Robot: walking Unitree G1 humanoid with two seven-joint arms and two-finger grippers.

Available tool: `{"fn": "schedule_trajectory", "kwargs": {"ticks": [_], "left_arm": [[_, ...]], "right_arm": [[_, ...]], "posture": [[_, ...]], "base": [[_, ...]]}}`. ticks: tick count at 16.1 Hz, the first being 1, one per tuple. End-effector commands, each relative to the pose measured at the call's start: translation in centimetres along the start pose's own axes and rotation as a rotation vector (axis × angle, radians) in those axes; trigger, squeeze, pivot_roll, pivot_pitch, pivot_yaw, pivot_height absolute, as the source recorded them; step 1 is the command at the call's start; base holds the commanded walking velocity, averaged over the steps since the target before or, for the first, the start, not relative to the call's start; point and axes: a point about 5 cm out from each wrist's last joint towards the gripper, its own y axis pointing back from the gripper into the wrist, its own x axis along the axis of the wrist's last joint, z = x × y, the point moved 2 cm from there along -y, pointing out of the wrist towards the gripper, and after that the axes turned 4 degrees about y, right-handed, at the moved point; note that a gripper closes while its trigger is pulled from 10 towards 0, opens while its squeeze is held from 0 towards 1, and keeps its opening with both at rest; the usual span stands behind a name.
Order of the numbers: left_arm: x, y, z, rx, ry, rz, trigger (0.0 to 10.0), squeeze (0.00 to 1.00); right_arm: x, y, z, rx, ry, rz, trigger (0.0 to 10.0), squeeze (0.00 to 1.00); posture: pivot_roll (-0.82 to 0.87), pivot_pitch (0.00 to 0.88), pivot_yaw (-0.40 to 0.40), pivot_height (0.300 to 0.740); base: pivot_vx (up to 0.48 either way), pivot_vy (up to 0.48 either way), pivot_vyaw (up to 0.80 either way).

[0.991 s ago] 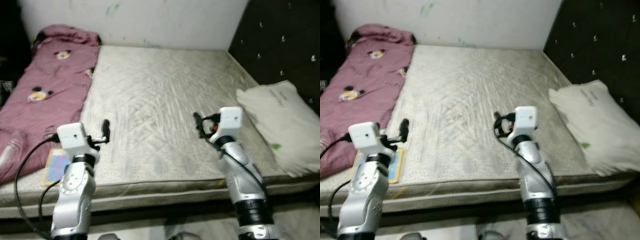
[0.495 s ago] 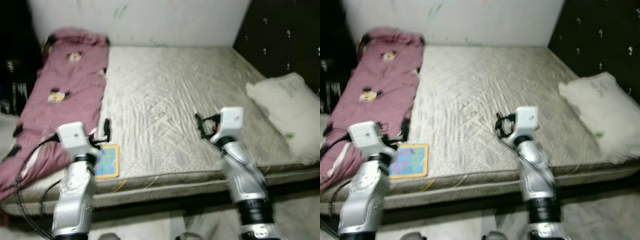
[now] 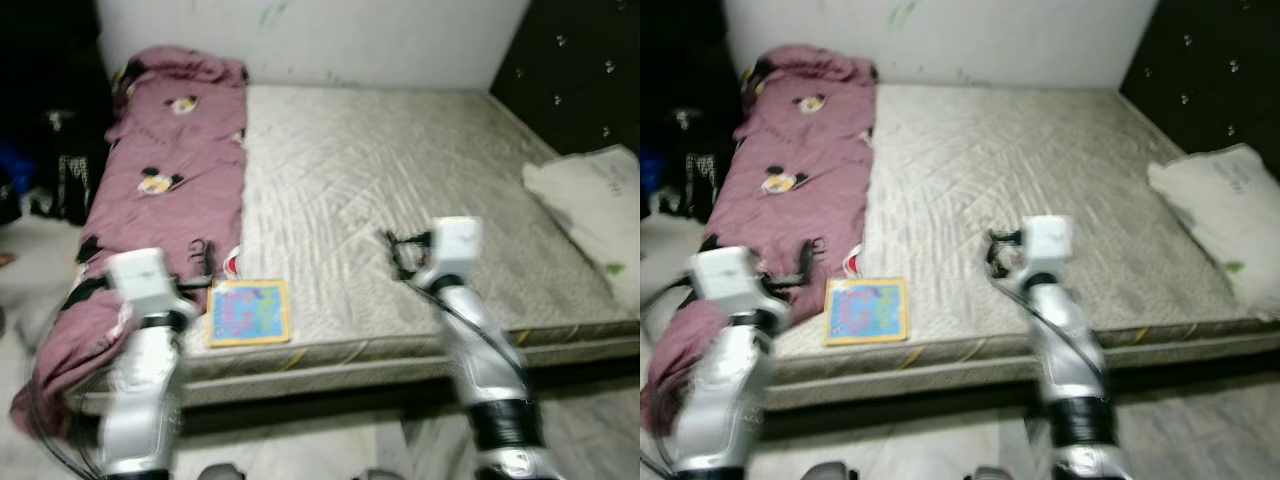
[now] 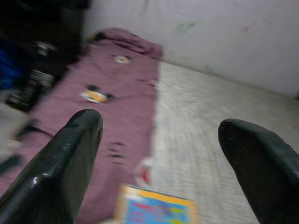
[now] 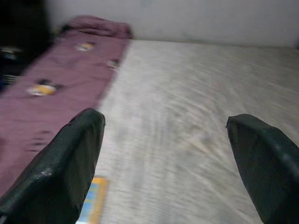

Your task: Clean up the room

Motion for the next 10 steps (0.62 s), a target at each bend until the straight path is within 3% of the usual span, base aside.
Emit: {"fn": "schedule_trajectory", "kwargs": {"ticks": [1, 6, 10], "left_arm": [[-0.05, -0.05, 0.97, -0.023, 0.011, 0.002, 10.0, 0.0], [0.04, -0.16, 0.93, -0.023, 0.006, 0.008, 10.0, 0.0], [0.34, -0.07, 1.19, -0.044, 0.003, 0.026, 10.0, 0.0]], "right_arm": [[0.25, 0.11, 1.49, -0.041, 0.012, 0.005, 10.0, 0.0], [0.19, -0.01, 1.36, -0.035, 0.01, 0.003, 10.0, 0.0], [0.17, -0.04, 1.31, -0.033, 0.009, 0.002, 10.0, 0.0]], "posture": [[-0.09, 0.0, -0.072, 0.74], [-0.09, 0.0, -0.071, 0.74], [-0.08, 0.0, -0.069, 0.74]], "base": [[0.0, 0.48, 0.0], [0.0, 0.48, 0.0], [0.0, 0.0, 0.0]]}}
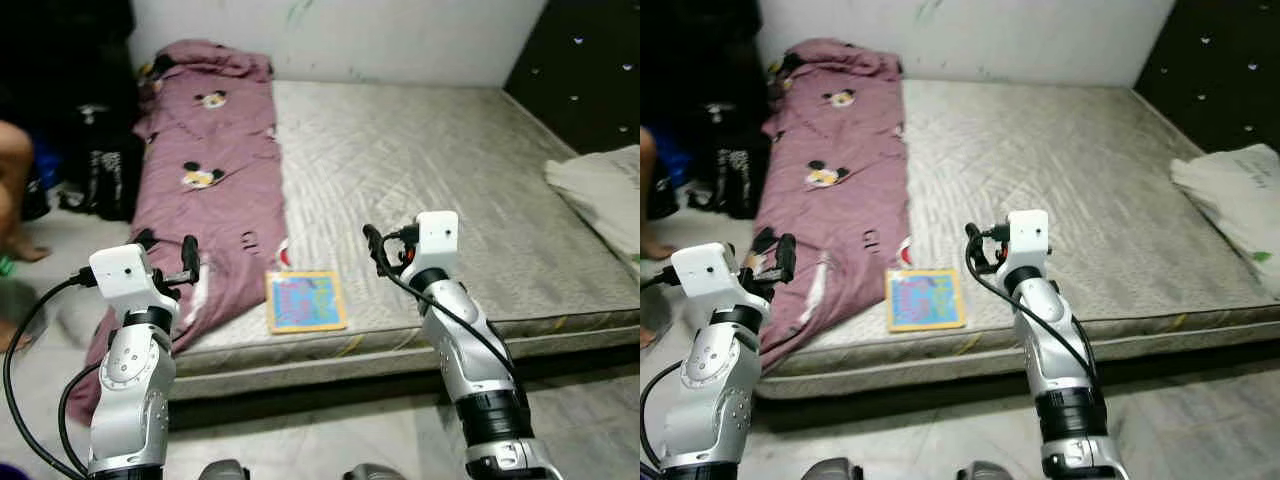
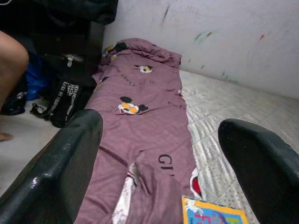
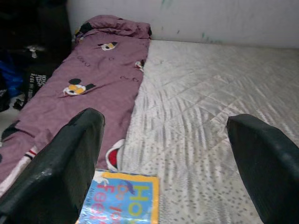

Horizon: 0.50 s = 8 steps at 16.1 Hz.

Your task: Clean up the room

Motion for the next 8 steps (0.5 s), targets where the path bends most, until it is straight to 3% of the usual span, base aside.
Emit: {"fn": "schedule_trajectory", "kwargs": {"ticks": [1, 3, 8], "left_arm": [[0.23, 0.03, 1.3, -0.056, 0.011, 0.017, 10.0, 0.0], [0.36, 0.12, 1.52, -0.071, 0.014, 0.024, 10.0, 0.0], [0.38, 0.22, 1.49, -0.082, 0.018, 0.023, 10.0, 0.0]], "right_arm": [[0.05, 0.23, 1.25, -0.034, 0.007, 0.003, 10.0, 0.0], [0.05, 0.22, 1.17, -0.028, 0.01, 0.003, 10.0, 0.0], [0.22, 0.29, 0.74, -0.008, 0.023, 0.014, 10.0, 0.0]], "posture": [[-0.08, 0.0, -0.069, 0.74], [-0.08, 0.0, -0.069, 0.74], [-0.08, 0.0, -0.065, 0.74]], "base": [[0.0, 0.0, 0.0], [0.0, 0.0, 0.0], [0.336, 0.0, 0.0]]}}
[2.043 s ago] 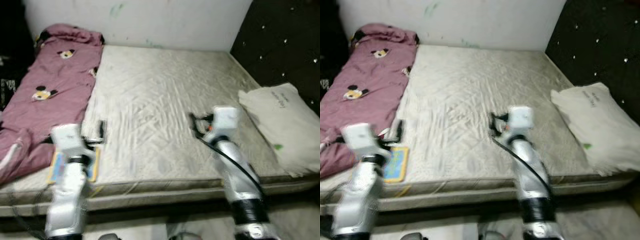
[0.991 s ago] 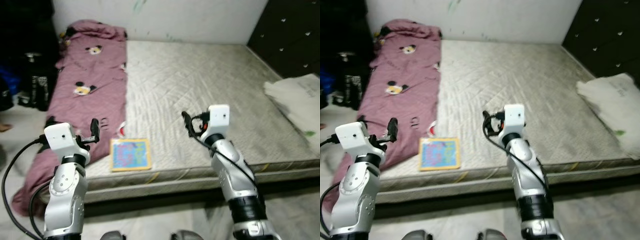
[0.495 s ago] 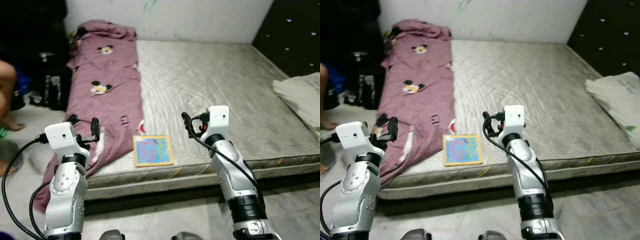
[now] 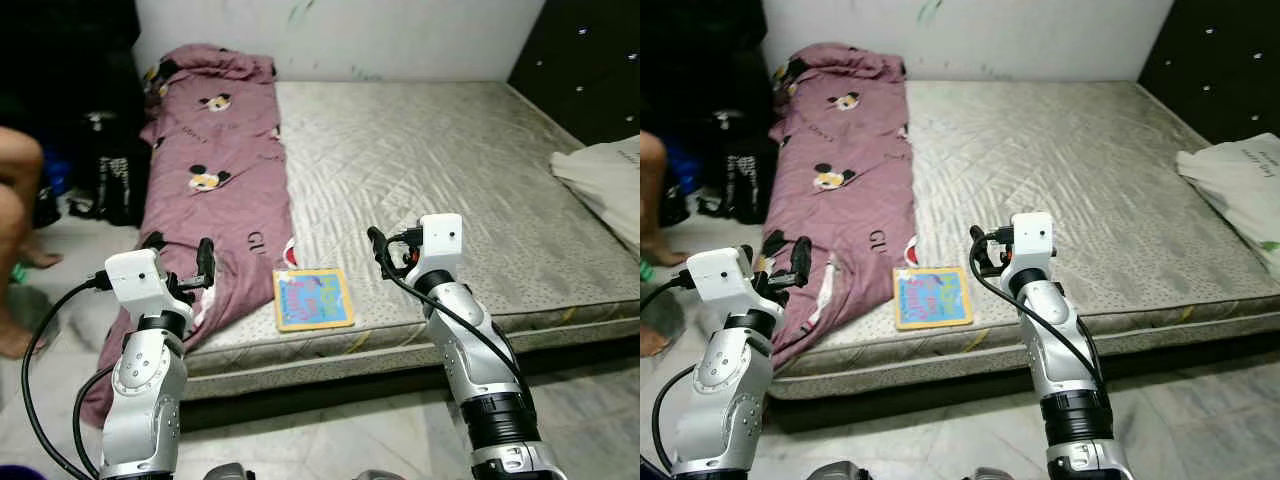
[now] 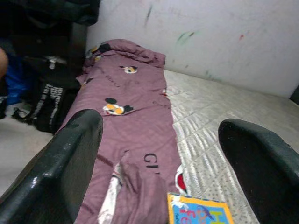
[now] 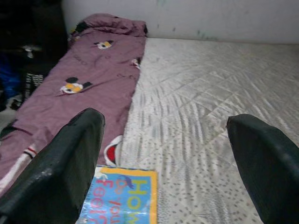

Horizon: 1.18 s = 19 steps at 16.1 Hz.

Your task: Clean up the room

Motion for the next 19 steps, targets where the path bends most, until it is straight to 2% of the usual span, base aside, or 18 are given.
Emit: {"fn": "schedule_trajectory", "kwargs": {"ticks": [1, 13, 15, 19], "left_arm": [[0.46, -0.02, 0.29, -0.025, -0.001, 0.014, 10.0, 0.0], [0.31, -0.03, 0.32, -0.024, 0.0, 0.005, 10.0, 0.0], [-0.15, -0.14, -0.15, 0.026, -0.021, -0.026, 10.0, 0.0], [-0.19, -0.21, -0.23, 0.025, -0.01, -0.026, 10.0, 0.0]], "right_arm": [[0.52, 0.06, 0.26, -0.002, 0.008, 0.023, 10.0, 0.0], [0.63, 0.0, 0.28, 0.007, 0.012, 0.026, 10.0, 0.0], [0.62, 0.0, 0.18, 0.015, 0.02, 0.024, 10.0, 0.0], [0.52, -0.15, 0.39, -0.005, 0.026, 0.014, 10.0, 0.0]], "posture": [[-0.08, 0.0, -0.066, 0.74], [-0.09, 0.0, -0.066, 0.74], [-0.08, 0.0, -0.066, 0.74], [-0.08, 0.0, -0.07, 0.74]], "base": [[0.382, 0.0, 0.0], [0.381, 0.0, 0.0], [0.0, 0.0, 0.0], [0.0, 0.101, 0.0]]}}
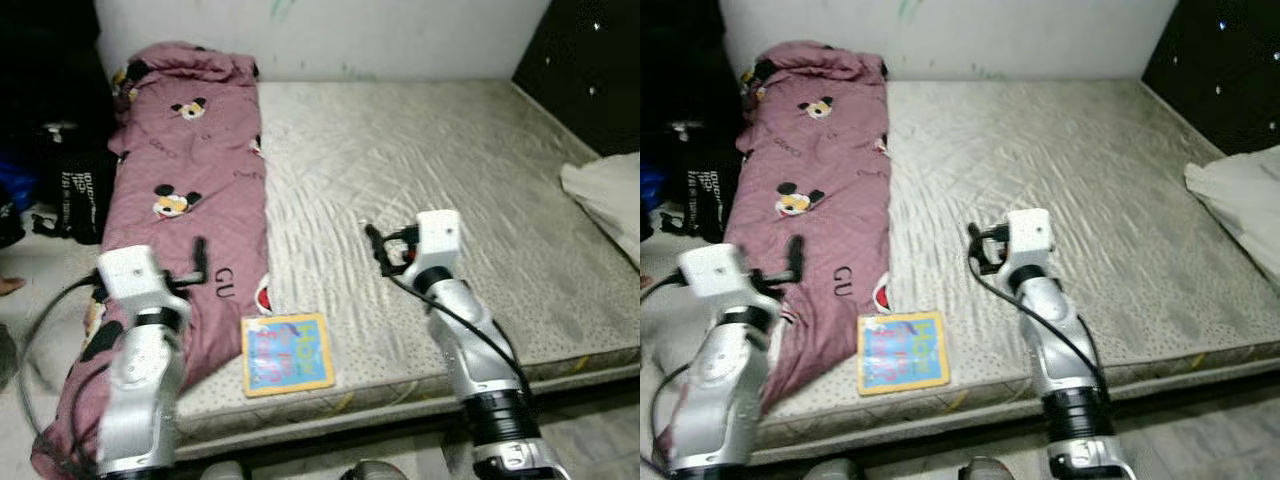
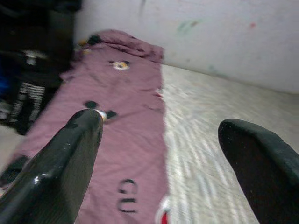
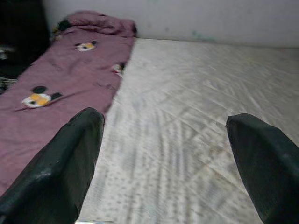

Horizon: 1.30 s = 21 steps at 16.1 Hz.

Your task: Clean up the room

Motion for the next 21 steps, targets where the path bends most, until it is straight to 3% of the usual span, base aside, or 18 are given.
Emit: {"fn": "schedule_trajectory", "kwargs": {"ticks": [1, 3, 11, 14, 19, 21], "left_arm": [[0.0, 0.0, -0.4, 0.007, -0.005, -0.007, 10.0, 0.0], [-0.1, 0.0, -0.5, 0.019, -0.006, -0.012, 10.0, 0.0], [0.9, -0.3, 0.1, -0.016, -0.062, 0.011, 10.0, 0.0], [0.8, 0.3, -0.3, 0.006, -0.067, 0.015, 10.0, 0.0], [0.8, 0.5, -0.6, 0.03, -0.042, 0.011, 10.0, 0.0], [0.7, 0.6, -0.7, 0.04, -0.032, 0.002, 10.0, 0.0]], "right_arm": [[0.2, -0.2, 0.3, -0.022, -0.007, 0.002, 10.0, 0.0], [0.3, -0.3, 0.4, -0.033, 0.0, 0.003, 10.0, 0.0], [1.1, -0.5, 0.0, 0.01, -0.016, 0.027, 10.0, 0.0], [1.4, -0.4, -0.3, 0.018, -0.021, 0.035, 10.0, 0.0], [1.5, -0.4, -0.7, 0.043, -0.01, 0.038, 10.0, 0.0], [1.5, -0.3, -0.7, 0.047, -0.01, 0.037, 10.0, 0.0]], "posture": [[-0.08, 0.0, -0.07, 0.74], [-0.08, 0.0, -0.07, 0.74], [-0.08, 0.0, -0.075, 0.74], [-0.08, 0.0, -0.073, 0.74], [-0.08, 0.0, -0.078, 0.74], [-0.08, 0.0, -0.078, 0.72]], "base": [[0.0, 0.48, 0.0], [0.0, 0.48, 0.0], [0.0, 0.0, 0.0], [0.0, 0.0, 0.0], [0.0, 0.0, 0.0], [0.0, 0.0, 0.0]]}}
